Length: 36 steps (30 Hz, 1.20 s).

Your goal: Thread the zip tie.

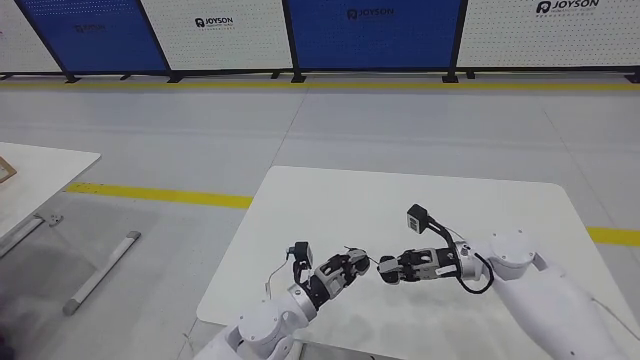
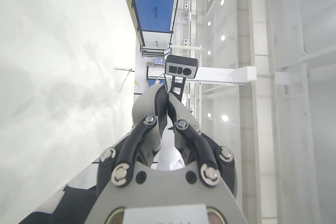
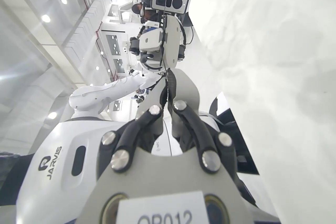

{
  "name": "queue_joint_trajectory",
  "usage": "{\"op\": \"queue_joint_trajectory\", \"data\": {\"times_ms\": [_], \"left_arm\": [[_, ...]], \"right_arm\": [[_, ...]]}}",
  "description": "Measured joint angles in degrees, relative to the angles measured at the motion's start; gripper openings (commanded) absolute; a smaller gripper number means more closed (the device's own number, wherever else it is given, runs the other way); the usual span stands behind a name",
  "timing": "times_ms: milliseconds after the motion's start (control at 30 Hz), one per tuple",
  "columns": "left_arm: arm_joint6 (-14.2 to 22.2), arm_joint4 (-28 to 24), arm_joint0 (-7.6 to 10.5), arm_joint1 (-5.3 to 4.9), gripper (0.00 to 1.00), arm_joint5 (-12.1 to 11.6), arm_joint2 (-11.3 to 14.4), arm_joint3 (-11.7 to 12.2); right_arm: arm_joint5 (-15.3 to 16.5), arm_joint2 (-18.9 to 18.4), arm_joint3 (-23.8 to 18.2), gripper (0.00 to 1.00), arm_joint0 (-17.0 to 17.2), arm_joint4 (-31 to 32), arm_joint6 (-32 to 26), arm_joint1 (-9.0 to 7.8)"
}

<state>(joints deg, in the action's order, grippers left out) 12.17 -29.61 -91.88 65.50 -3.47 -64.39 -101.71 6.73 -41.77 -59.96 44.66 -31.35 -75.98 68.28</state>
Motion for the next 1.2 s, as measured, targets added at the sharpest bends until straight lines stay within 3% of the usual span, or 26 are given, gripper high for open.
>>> {"op": "queue_joint_trajectory", "data": {"times_ms": [67,100,133,633,833,1200], "left_arm": [[-0.1,0.5,0.04,0.03,0.0,-0.2,0.2,0.2],[-0.1,1.2,0.12,0.03,0.75,-0.1,0.3,0.3],[-0.1,1.9,0.18,0.02,1.0,0.3,0.5,0.5],[0.0,2.8,0.3,0.02,1.0,0.9,0.8,0.6],[1.8,1.7,0.92,0.18,1.0,-0.4,1.3,1.3],[1.7,2.3,1.04,0.24,1.0,-1.7,1.4,1.4]], "right_arm": [[0.0,-0.1,0.1,0.0,0.0,0.1,-0.3,0.05],[0.0,-0.2,0.1,0.0,0.0,0.1,-0.7,0.06],[0.1,-0.3,0.2,0.0,0.0,0.1,-1.1,0.07],[0.2,-0.8,0.8,0.0,-0.3,0.5,-3.4,-0.04],[-0.8,-1.1,-0.9,0.0,0.7,1.2,-2.6,-0.18],[-1.5,-1.6,-1.5,0.0,0.8,1.7,-3.0,-0.26]]}}
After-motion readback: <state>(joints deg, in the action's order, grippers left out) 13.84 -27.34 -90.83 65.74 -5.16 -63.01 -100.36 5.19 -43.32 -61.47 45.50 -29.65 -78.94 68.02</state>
